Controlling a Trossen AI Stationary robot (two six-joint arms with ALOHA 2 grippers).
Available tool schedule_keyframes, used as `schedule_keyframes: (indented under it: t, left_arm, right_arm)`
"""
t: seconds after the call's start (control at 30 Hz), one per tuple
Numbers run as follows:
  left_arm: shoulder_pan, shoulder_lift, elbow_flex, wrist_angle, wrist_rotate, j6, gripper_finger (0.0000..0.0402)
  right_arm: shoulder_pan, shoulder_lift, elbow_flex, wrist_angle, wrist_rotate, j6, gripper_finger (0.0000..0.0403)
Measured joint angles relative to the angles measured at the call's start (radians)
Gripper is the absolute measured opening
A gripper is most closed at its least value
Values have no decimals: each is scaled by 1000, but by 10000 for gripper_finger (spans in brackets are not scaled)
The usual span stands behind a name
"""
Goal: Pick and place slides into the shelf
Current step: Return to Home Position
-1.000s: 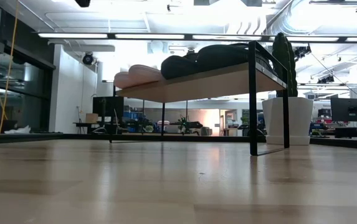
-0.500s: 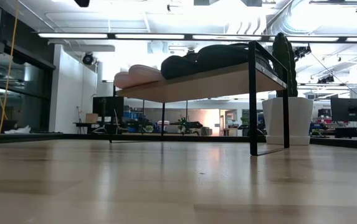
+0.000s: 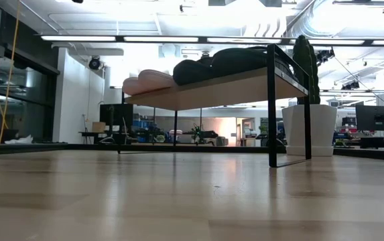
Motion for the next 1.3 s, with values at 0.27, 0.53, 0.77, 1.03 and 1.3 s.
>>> schedule_keyframes:
  t: [0.27, 0.53, 0.77, 1.03, 1.3]
  left_arm:
    - [13, -29, -107, 147, 44, 1, 1]
    - [126, -107, -299, 327, 196, -27, 1]
    - [199, -156, -325, 339, 333, 32, 1]
    - [237, -146, -325, 290, 343, 29, 1]
    - [236, -143, -340, 302, 392, 50, 1]
  right_arm:
    - [24, 10, 0, -40, 27, -15, 0]
    - [24, -8, -84, 95, 11, -14, 0]
    - [23, -123, -287, 344, 9, -13, 0]
    - [23, -238, -402, 411, 41, 54, 0]
    - [23, -260, -447, 439, 43, 30, 0]
